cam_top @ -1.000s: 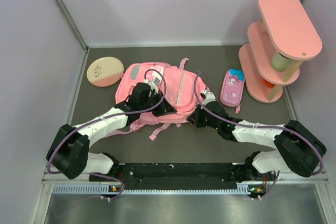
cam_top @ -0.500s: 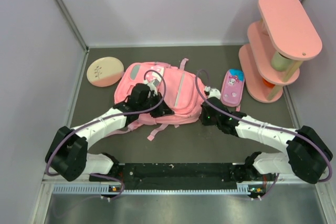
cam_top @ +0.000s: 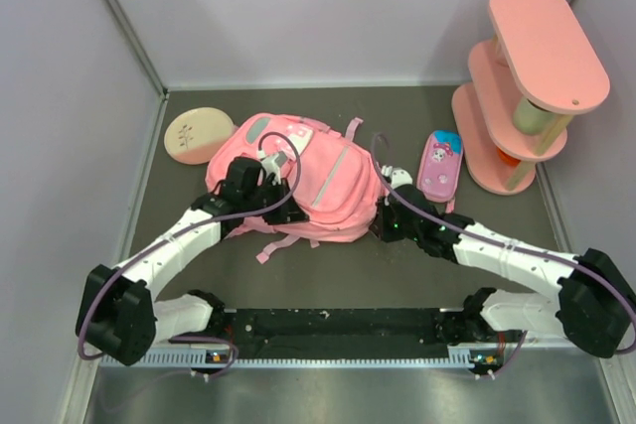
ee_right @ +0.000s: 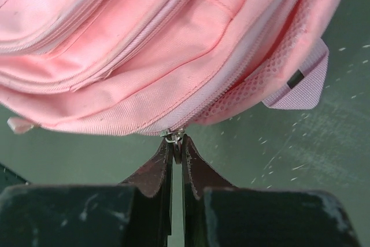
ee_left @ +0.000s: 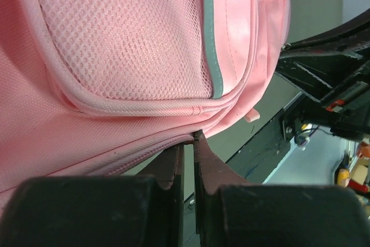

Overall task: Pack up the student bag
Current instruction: Zip the student bag at the center of the board.

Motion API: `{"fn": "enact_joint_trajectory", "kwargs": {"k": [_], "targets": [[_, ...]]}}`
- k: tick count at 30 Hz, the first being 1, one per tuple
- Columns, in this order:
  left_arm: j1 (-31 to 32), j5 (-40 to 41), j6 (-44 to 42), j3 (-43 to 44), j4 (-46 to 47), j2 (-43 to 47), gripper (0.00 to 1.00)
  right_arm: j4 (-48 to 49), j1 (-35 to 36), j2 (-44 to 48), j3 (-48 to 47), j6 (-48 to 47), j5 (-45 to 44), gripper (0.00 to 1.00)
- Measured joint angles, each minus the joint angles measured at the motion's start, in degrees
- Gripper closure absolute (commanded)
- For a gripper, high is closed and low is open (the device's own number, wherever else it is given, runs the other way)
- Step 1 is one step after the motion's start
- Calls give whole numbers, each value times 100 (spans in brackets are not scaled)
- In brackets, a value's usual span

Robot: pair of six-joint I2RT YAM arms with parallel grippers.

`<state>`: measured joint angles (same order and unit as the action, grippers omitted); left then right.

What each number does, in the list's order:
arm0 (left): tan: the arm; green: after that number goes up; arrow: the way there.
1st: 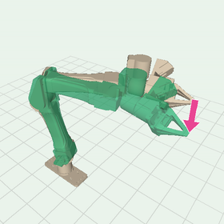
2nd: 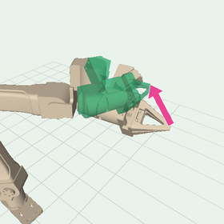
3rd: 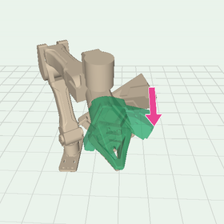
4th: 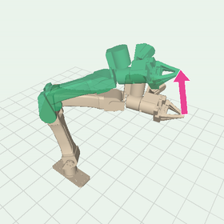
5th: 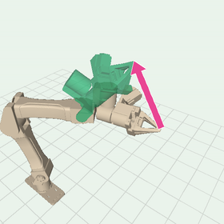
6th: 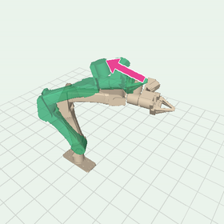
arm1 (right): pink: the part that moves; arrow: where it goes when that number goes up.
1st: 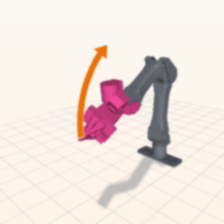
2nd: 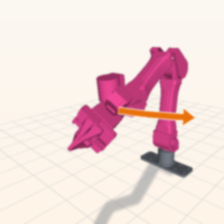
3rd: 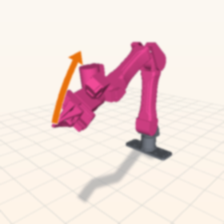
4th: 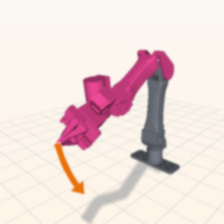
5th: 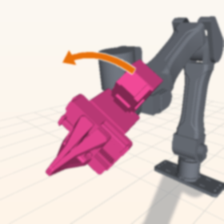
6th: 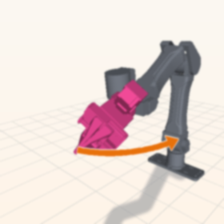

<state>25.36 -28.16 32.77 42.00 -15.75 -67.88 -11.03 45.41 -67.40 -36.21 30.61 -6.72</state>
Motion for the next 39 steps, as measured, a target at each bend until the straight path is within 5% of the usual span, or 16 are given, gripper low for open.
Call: {"fn": "enact_joint_trajectory", "kwargs": {"k": [12,24,25,27,28,32,39], "targets": [[-74,-636,-1386,450,-992,-428,100,-13,1405,278,557,634,-223,100],[59,-1471,-3001,3001,-2444,-2597,100,339,1674,264,619,944,-586,100],[61,-1419,-3082,3154,-2551,-2723,96,380,1676,216,619,955,-595,100],[48,-1248,-3136,3233,-2573,-2796,73,501,1679,87,608,975,-616,100],[26,-1145,-3095,3198,-2538,-2782,53,546,1681,46,608,990,-619,100],[-308,-809,-2632,2291,-1775,-2203,17,586,1711,-164,525,1023,-664,100],[-697,-166,-1029,420,-682,-57,9,546,1742,-369,409,1056,-723,100]]}}
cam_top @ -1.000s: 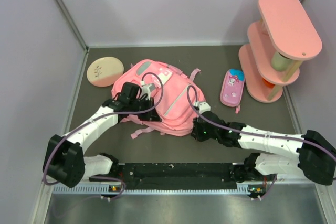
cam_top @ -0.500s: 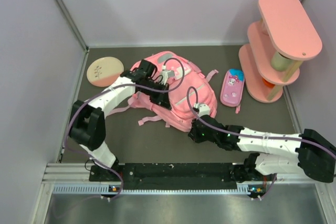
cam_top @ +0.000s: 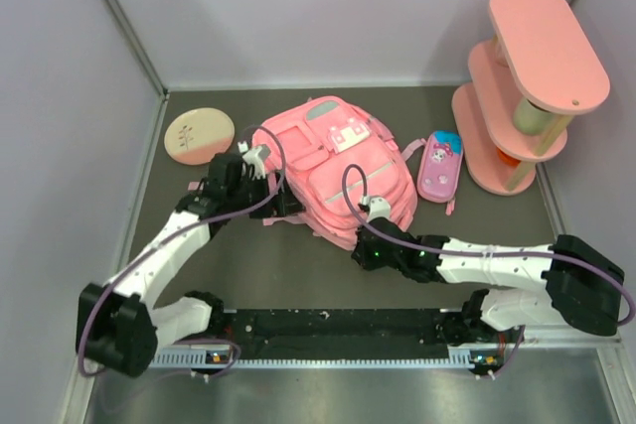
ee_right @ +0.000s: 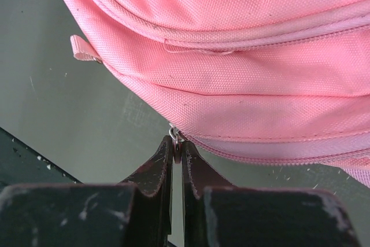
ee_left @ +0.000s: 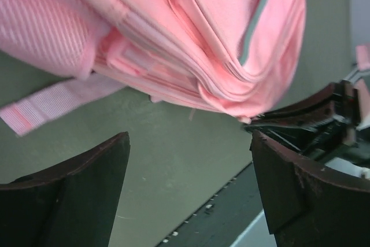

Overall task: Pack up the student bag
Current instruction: Zip the student bag at the center of the board.

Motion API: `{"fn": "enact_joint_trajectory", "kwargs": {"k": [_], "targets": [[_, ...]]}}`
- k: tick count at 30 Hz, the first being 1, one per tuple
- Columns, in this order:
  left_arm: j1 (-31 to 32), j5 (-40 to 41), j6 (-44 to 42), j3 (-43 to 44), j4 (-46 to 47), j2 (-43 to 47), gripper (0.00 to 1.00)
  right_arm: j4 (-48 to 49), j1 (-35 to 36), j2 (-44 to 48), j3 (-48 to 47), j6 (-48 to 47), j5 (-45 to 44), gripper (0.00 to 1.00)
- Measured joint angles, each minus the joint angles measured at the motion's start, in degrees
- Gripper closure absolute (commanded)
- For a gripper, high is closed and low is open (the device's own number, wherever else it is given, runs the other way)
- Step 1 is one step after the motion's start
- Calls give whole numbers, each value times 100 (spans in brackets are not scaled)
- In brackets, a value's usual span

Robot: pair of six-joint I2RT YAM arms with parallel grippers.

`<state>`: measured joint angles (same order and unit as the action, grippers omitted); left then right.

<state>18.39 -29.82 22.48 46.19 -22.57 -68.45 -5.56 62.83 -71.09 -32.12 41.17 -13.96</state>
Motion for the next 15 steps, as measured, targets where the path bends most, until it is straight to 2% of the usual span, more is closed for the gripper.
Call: {"fn": "enact_joint_trajectory", "kwargs": {"k": [3,6,10,15], "targets": [[87,234,992,-737,549,944,5,7,0,-24,-28,0,-15,100],[195,426,1836,-1440,1084,1508,5,7,0,-35,-31,0,-15,100],[619,848,2892,-2050,1672,1563,4,9,0,-35,-61,0,-20,100],[1327,1606,3845,-2094,2293,1408,4,4,0,-33,-63,0,-22,100]]}}
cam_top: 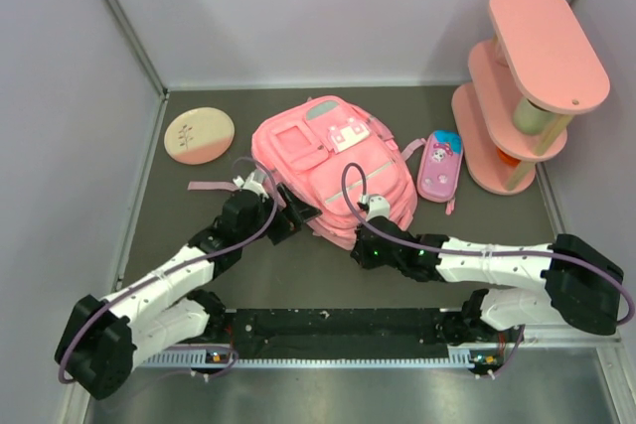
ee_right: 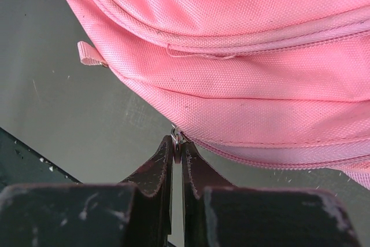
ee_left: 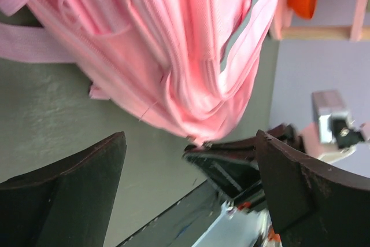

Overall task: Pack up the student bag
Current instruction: Zip the student bag at the center of the board.

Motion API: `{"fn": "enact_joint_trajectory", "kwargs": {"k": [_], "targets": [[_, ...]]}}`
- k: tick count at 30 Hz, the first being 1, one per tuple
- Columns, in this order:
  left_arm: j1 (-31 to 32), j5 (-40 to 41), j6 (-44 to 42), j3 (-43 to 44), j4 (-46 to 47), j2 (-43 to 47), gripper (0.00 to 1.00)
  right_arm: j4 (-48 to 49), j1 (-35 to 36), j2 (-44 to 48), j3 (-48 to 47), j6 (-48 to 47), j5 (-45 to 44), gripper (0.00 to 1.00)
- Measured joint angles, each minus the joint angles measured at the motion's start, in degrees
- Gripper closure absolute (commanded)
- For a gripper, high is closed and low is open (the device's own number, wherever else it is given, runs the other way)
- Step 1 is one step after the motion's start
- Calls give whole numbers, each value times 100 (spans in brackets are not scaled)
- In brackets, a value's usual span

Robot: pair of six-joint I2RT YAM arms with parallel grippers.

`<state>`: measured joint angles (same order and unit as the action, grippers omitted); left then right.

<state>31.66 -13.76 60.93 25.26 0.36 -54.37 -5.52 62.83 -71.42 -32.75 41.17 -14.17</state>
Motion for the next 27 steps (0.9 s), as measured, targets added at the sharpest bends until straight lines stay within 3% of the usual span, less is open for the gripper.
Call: {"fn": "enact_joint_trajectory", "kwargs": {"k": [4,10,17,21,24,25,27], "targets": [[323,713,721,-22,592,-249,5,0,0,31,2,4,-24,100],[671,1462,1517,-138,1141,-911,23,-2,0,129,7,46,-118,100],[911,1893,1808,-149,1626,-1320,47,-2,0,140,7,46,-144,100],[938,1899,1834,-149,1980,-1644,71,-4,0,151,7,44,-186,100],[935,1893,1725,-138,2122,-1786,95,-7,0,155,7,44,-212,100],[935,1897,1670,-133,2124,-1790,100,-7,0,160,7,42,-219,100],[922,1899,1526,-116,2092,-1757,100,-9,0,164,9,44,-229,100]]}}
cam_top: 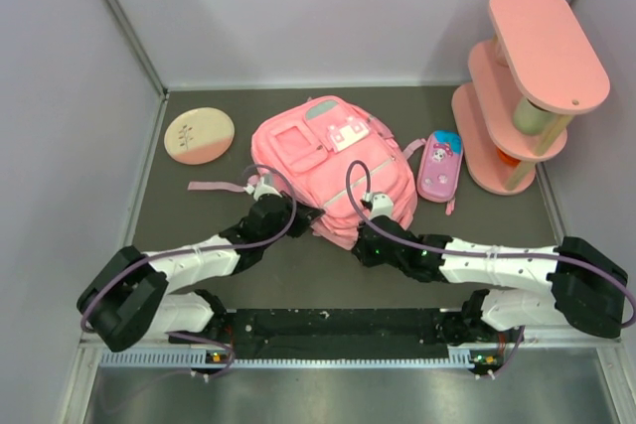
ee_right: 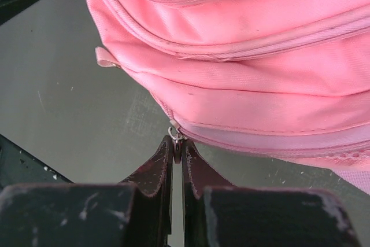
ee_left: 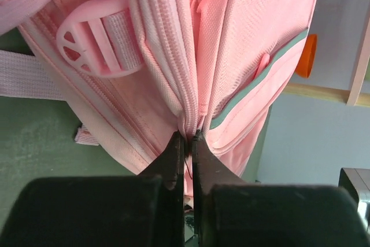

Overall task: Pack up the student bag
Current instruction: Zip the student bag at the center of the board.

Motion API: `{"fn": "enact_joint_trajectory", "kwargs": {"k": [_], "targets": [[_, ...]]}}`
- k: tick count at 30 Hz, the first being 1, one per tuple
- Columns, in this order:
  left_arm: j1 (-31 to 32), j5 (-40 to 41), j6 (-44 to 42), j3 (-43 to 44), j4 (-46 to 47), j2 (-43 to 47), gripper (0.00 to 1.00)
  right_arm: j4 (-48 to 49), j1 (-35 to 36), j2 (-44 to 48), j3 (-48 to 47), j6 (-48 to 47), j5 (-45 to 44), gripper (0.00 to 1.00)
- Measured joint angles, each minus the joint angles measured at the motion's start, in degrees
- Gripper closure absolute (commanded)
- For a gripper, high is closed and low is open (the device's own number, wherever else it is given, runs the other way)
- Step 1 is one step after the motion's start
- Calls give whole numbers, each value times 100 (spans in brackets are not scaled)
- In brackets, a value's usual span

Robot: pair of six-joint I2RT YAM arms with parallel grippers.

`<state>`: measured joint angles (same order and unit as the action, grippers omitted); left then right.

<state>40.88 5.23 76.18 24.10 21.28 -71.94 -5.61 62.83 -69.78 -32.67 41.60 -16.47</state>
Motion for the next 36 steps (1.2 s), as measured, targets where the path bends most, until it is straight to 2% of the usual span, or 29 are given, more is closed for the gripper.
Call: {"fn": "enact_joint_trajectory", "kwargs": {"k": [3,10,16,22,25,26,27,31,36], "targets": [[-210,-195,-387,4,-214,221,100,-2,-7,2,0,2,0,100],[-2081,-2192,-2013,55,-719,516,100,81,-190,35,2,-52,33,100],[-2712,-3773,-3565,994,-1731,-103,100,76,-398,7,-17,-289,232,100],[-3390,-5088,-4468,1399,-2275,-645,98,85,-599,-70,-52,-450,415,100],[-3600,-5327,-4721,1526,-2551,-739,64,192,-612,-92,-50,-494,577,100],[-3650,-5346,-4743,1526,-2605,-737,56,238,-619,-98,-44,-505,636,100],[-3692,-5366,-4752,1523,-2627,-734,43,264,-629,-114,-42,-507,682,100],[-3764,-5274,-4378,1255,-2256,-520,24,393,-686,-195,-15,-494,831,100],[-3351,-4496,-3418,264,-1969,732,22,520,-688,-291,0,-455,911,100]]}}
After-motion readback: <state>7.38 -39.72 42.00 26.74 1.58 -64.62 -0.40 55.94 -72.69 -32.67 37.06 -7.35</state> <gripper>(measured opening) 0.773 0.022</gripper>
